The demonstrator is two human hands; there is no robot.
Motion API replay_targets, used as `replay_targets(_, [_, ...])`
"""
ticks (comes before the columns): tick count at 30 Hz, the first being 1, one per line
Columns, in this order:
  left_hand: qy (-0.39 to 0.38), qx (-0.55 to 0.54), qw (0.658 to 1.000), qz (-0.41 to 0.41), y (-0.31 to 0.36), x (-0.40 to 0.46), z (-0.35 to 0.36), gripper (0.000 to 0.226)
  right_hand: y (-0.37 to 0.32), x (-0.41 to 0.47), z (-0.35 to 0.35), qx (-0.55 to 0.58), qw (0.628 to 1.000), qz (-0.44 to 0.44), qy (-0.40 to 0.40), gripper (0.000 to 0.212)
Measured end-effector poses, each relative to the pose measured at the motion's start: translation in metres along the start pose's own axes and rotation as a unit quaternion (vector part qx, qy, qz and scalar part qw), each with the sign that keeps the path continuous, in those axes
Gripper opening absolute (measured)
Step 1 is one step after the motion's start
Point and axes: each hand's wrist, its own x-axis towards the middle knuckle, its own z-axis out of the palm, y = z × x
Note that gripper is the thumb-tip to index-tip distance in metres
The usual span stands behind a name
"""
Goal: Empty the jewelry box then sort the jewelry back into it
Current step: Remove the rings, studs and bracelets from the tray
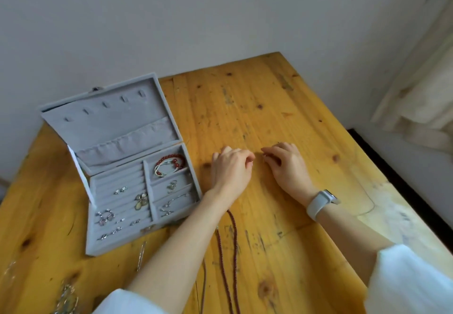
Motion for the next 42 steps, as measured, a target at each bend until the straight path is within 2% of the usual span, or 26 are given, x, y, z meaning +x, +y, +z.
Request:
replay_targets(10, [0.026,0.031,0.999,-0.004,0.001,0.007,0.008,0.027,0.0,-0.003,-0.002,0.019,1.0,-0.021,-0.005,0.027])
replay_targets(15, [0.033,-0.011,0.999,-0.016,0.001,0.0,0.002,0.034,0.0,-0.004,-0.003,0.027,1.0,-0.012,-0.002,0.027])
replay_targets(19, [0.095,-0.054,0.994,-0.025,-0.011,-0.021,-0.022,0.03,-0.009,-0.011,-0.005,0.042,0.999,-0.007,0.004,0.031])
replay_targets(25, [0.193,-0.046,0.977,-0.075,-0.068,-0.07,-0.061,0.026,-0.067,-0.016,0.009,0.062,0.995,-0.084,0.008,0.026])
replay_targets(30, [0.241,0.003,0.957,-0.162,-0.132,-0.118,-0.089,0.021,-0.129,-0.01,0.049,0.081,0.981,-0.168,-0.06,0.021])
replay_targets(34, [0.252,0.013,0.933,-0.256,-0.171,-0.144,-0.096,0.02,-0.174,0.003,0.09,0.049,0.965,-0.215,-0.143,0.021])
replay_targets(38, [0.23,0.003,0.938,-0.259,-0.185,-0.159,-0.089,0.035,-0.213,0.009,0.123,-0.024,0.948,-0.244,-0.202,0.026])
replay_targets(42, [0.217,0.019,0.944,-0.249,-0.187,-0.162,-0.087,0.031,-0.225,0.009,0.138,-0.105,0.935,-0.263,-0.212,0.029])
